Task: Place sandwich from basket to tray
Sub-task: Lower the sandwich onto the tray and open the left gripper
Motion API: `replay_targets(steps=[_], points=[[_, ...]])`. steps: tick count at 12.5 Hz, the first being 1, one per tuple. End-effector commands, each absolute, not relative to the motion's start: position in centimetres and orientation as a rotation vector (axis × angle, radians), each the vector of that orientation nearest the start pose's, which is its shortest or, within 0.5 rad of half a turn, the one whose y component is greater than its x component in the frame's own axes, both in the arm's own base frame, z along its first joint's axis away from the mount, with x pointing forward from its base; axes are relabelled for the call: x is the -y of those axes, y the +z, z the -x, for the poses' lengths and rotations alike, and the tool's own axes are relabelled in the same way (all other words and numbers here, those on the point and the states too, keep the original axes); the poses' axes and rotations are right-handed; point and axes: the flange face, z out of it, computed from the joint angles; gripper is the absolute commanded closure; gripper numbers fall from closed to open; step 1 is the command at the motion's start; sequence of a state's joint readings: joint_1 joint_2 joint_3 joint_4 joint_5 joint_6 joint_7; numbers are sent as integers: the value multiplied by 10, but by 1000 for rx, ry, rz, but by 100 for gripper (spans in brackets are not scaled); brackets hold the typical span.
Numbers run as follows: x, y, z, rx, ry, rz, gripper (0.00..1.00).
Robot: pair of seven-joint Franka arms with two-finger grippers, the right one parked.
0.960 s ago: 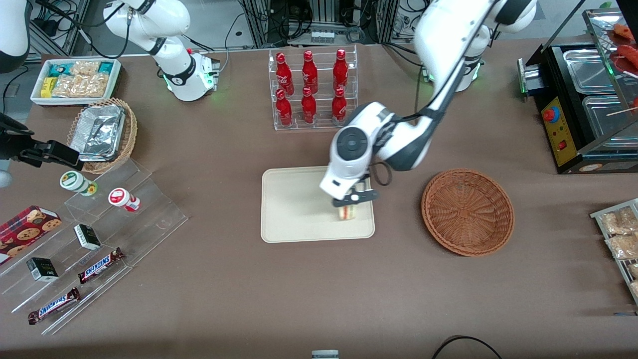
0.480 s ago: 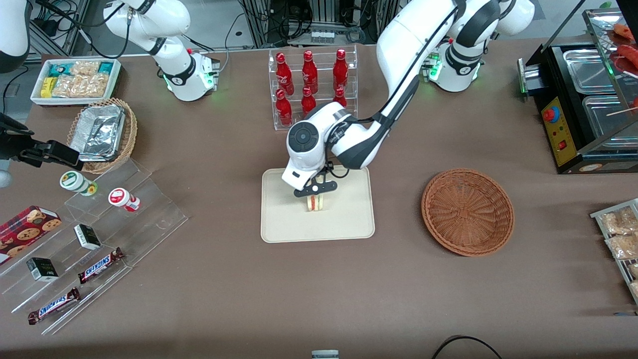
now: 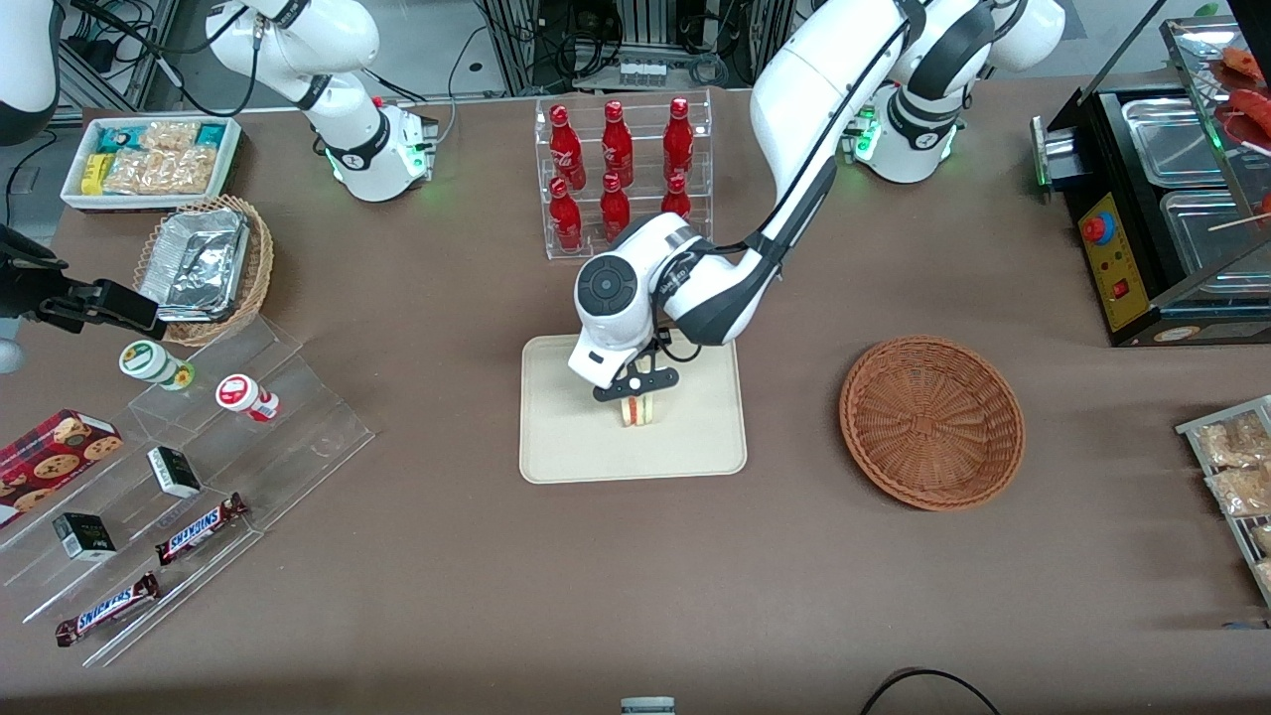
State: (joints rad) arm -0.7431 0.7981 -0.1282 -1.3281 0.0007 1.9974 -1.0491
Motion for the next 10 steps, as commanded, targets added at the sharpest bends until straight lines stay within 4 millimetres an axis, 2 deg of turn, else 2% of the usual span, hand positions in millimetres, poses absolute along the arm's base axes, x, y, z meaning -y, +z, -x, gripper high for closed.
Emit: replay_targets(steps=[1,2,4,5,6,7,9,10], points=[[546,245,-487,375,213,3047,100],[546,238,-488,422,217,3034,100],[549,240,-492,441,207,3043,100],[549,239,-492,443,209,3042,91],[549,239,-492,442,207,3041,65],[549,240,-493,436,203,3043,1],[544,256,-501,432,148,3043,0],[544,274,-504,440,131,3058,0]])
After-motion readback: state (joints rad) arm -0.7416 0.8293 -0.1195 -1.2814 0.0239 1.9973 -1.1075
